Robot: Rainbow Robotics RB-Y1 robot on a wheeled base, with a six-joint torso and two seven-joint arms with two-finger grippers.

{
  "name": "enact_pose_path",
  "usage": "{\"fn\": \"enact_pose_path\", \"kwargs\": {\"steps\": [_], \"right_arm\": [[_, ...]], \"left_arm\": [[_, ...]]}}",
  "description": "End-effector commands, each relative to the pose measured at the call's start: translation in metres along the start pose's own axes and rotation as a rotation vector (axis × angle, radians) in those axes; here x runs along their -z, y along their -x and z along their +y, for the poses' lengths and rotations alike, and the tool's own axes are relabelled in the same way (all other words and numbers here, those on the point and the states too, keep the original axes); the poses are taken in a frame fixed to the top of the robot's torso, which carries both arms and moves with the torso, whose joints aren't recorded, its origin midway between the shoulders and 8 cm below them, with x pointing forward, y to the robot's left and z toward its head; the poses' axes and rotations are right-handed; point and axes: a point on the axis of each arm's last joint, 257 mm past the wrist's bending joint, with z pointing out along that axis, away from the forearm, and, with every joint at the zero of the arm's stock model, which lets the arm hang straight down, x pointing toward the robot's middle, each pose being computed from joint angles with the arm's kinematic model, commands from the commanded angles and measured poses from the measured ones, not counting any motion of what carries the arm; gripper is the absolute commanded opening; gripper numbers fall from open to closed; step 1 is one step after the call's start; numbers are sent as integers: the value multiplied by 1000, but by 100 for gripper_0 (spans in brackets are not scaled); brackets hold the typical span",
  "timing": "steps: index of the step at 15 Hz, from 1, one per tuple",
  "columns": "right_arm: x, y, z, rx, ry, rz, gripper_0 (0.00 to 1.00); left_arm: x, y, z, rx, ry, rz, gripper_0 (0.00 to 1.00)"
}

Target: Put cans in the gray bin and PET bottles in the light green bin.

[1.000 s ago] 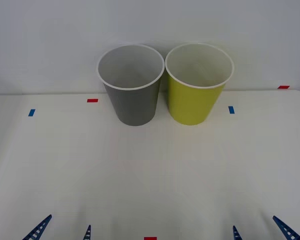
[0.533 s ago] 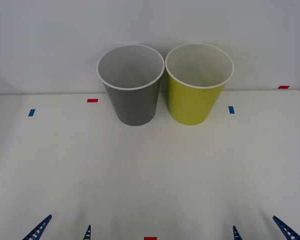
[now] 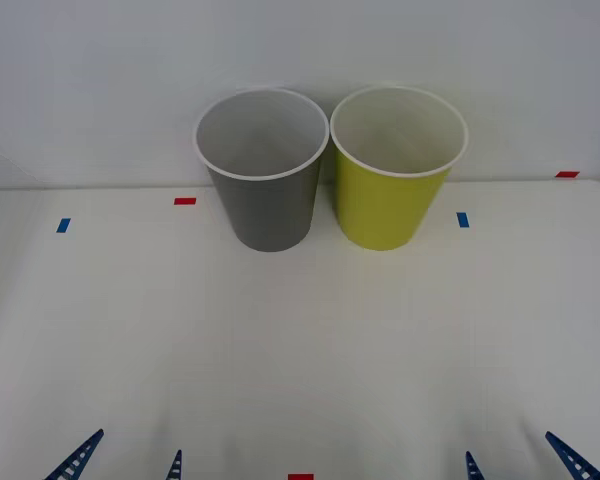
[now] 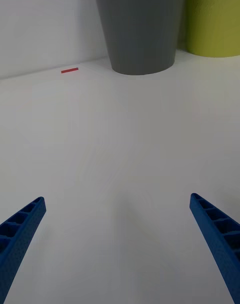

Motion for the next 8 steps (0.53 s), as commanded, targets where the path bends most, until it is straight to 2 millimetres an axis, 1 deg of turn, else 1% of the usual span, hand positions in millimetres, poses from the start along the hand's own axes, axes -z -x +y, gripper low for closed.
{"fn": "enact_pose_path", "kwargs": {"steps": [1, 8], "right_arm": [[0, 0, 0, 0, 0, 0, 100], [0, 0, 0, 0, 0, 0, 100]], "left_arm": [[0, 0, 0, 0, 0, 0, 100], [0, 0, 0, 0, 0, 0, 100]]}}
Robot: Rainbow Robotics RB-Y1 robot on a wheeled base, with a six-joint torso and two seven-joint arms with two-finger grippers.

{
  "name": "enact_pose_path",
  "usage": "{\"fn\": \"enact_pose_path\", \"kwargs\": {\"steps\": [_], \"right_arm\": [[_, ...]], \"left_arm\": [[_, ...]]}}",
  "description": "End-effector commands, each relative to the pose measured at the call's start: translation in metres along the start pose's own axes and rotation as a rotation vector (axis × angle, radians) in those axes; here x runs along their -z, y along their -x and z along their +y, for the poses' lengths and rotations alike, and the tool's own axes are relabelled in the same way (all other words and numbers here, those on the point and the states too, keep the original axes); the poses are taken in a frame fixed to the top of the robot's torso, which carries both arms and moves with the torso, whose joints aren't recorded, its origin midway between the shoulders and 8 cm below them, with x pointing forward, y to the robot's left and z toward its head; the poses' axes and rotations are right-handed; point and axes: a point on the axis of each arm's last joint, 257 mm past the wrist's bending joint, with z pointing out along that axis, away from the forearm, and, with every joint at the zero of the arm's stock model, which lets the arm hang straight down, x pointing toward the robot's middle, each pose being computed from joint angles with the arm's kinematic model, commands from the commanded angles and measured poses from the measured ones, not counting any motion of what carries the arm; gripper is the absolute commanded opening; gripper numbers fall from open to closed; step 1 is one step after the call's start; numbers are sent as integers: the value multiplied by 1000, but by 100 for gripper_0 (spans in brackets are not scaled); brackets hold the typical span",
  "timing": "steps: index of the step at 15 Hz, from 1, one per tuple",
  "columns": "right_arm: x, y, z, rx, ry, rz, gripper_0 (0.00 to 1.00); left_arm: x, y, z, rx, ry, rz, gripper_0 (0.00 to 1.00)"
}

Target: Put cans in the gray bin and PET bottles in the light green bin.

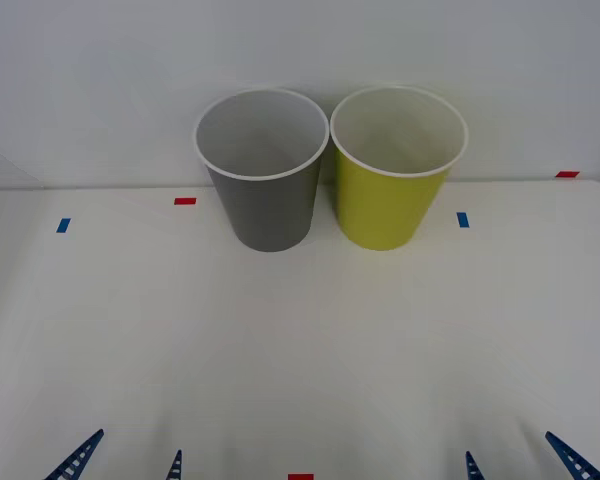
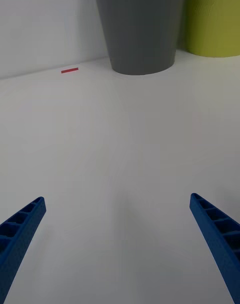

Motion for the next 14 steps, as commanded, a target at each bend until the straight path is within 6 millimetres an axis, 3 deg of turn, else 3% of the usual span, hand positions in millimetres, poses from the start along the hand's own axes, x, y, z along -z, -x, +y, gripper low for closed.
{"fn": "enact_pose_path", "kwargs": {"steps": [1, 14], "right_arm": [[0, 0, 0, 0, 0, 0, 100], [0, 0, 0, 0, 0, 0, 100]], "left_arm": [[0, 0, 0, 0, 0, 0, 100], [0, 0, 0, 0, 0, 0, 100]]}}
